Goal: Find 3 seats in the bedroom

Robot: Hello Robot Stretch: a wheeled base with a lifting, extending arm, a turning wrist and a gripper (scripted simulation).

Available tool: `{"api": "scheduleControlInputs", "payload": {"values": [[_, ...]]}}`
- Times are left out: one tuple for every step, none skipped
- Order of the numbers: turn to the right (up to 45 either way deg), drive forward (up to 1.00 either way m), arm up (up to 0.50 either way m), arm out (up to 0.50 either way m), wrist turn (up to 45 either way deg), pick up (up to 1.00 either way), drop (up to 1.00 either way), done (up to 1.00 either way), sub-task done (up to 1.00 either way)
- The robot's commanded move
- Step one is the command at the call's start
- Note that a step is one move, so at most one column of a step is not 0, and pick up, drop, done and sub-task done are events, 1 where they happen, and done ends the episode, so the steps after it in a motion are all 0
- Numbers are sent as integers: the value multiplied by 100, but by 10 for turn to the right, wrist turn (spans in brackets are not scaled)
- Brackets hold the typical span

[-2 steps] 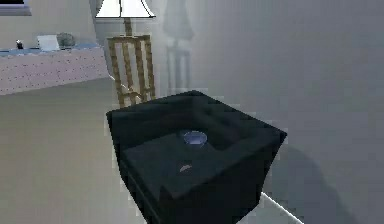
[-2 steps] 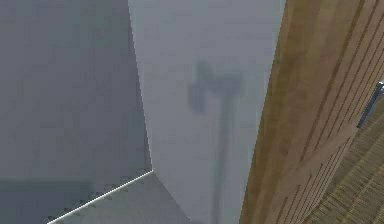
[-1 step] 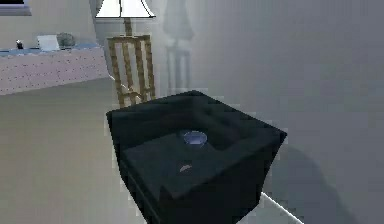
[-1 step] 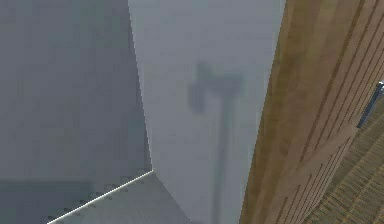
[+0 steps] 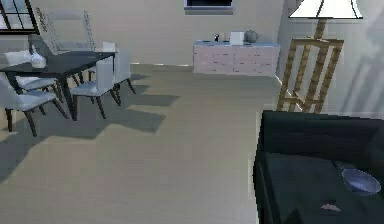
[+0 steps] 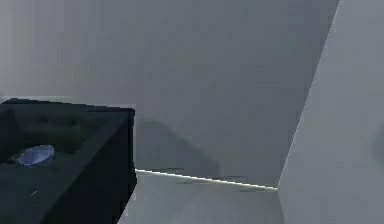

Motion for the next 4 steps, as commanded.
{"api": "scheduleControlInputs", "payload": {"values": [[-180,0,0,0,0,0,0,0,0],[0,100,0,0,0,0,0,0,0],[0,100,0,0,0,0,0,0,0],[-150,0,0,0,0,0,0,0,0]]}}
